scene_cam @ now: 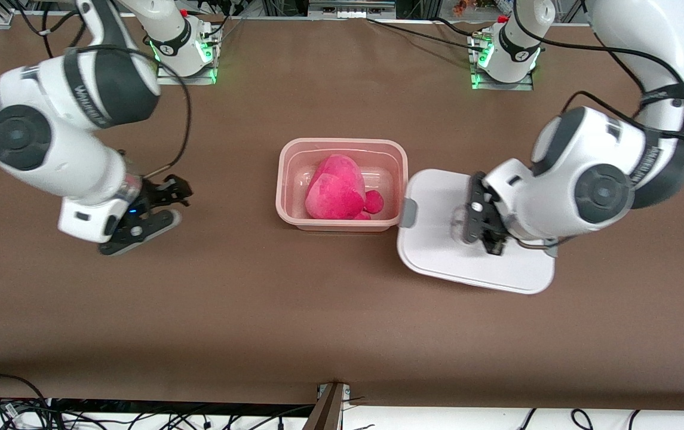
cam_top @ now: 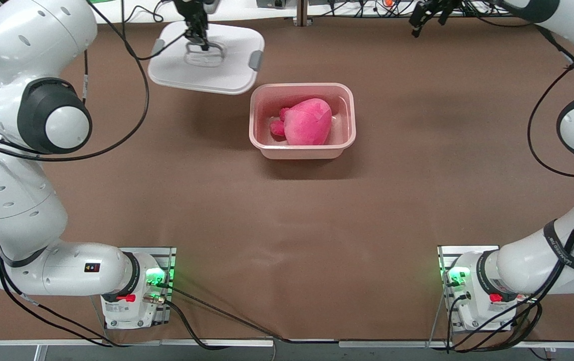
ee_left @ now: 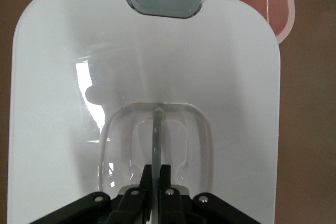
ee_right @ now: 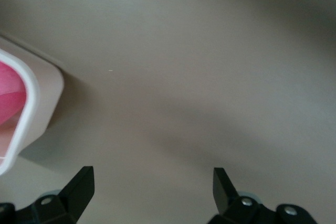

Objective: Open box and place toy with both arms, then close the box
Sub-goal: 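Place the white lid onto the tub with the left gripper while the right gripper withdraws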

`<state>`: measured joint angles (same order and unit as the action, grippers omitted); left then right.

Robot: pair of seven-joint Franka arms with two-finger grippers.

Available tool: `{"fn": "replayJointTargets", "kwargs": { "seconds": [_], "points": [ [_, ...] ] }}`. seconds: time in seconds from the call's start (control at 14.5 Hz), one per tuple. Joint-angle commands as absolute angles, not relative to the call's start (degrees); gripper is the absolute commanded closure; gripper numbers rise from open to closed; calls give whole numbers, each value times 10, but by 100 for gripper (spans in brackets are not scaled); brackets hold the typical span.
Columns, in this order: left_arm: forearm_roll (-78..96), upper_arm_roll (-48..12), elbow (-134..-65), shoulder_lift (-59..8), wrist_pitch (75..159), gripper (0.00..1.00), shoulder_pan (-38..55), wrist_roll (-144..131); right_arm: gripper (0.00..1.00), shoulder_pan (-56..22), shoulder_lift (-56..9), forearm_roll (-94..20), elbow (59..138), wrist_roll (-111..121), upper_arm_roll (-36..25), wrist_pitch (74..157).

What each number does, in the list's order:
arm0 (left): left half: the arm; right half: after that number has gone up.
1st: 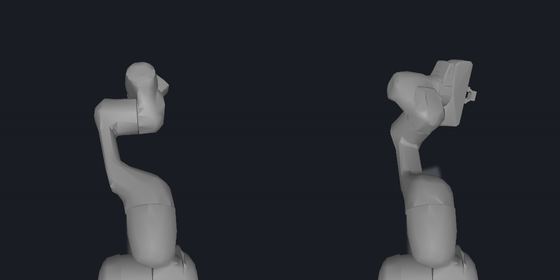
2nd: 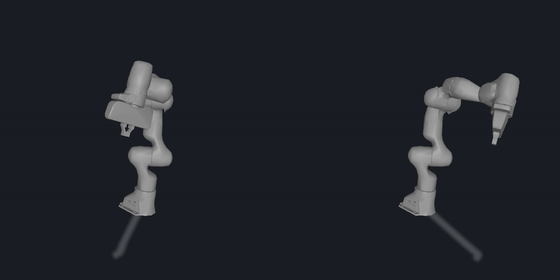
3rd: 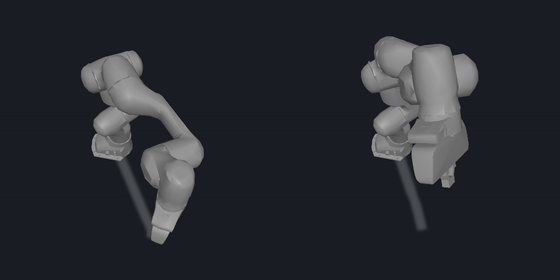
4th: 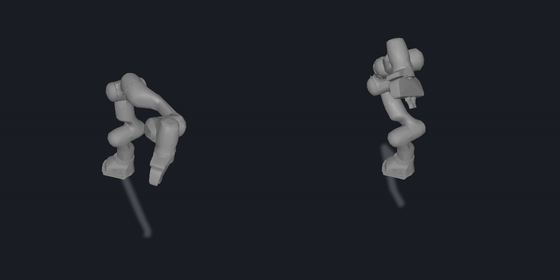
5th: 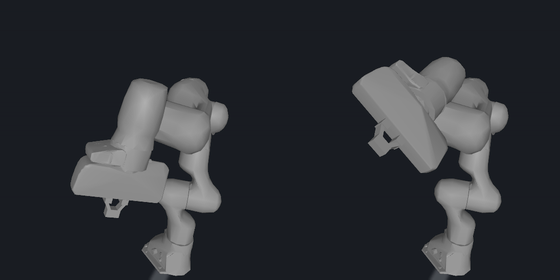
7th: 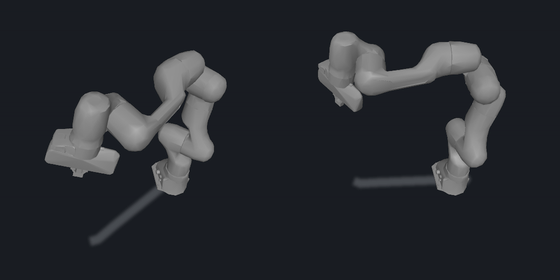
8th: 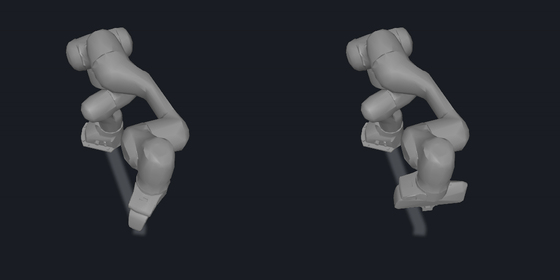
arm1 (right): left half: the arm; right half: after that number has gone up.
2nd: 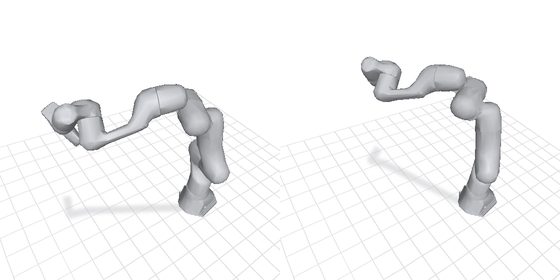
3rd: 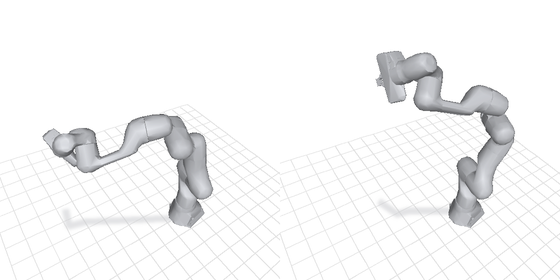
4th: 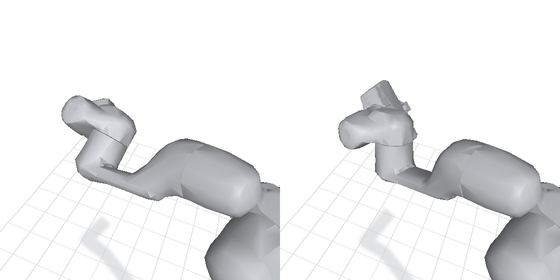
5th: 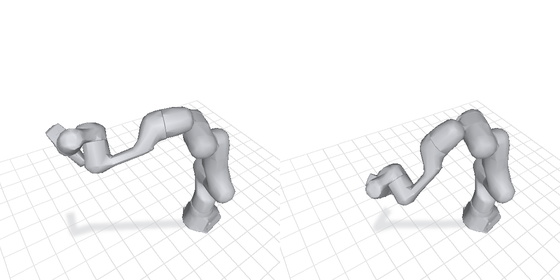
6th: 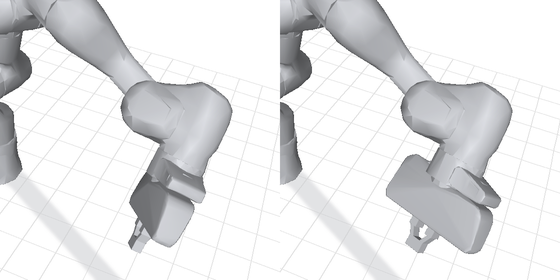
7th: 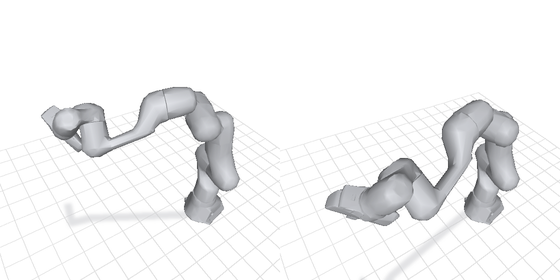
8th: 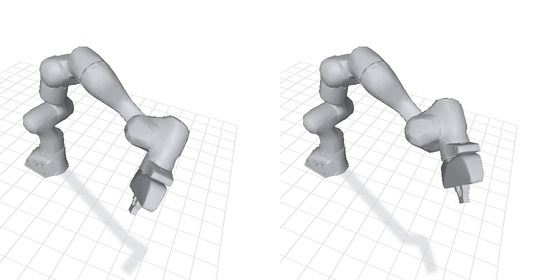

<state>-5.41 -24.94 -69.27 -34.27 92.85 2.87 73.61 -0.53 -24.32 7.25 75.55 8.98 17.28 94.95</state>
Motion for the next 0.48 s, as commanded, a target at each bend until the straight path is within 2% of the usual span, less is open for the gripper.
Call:
{"fn": "replayJointTargets", "kwargs": {
  "seconds": [0.0,0.28,0.41],
  "points": [
    [-36,-248,-696,-344,926,100,113,646,0,25,-230,72,753,81,173,931],
    [-44,-243,-696,-365,947,100,226,478,0,35,-206,55,738,34,156,905],
    [-45,-243,-707,-376,981,100,241,471,0,33,-189,52,741,18,135,898]
  ]
}}
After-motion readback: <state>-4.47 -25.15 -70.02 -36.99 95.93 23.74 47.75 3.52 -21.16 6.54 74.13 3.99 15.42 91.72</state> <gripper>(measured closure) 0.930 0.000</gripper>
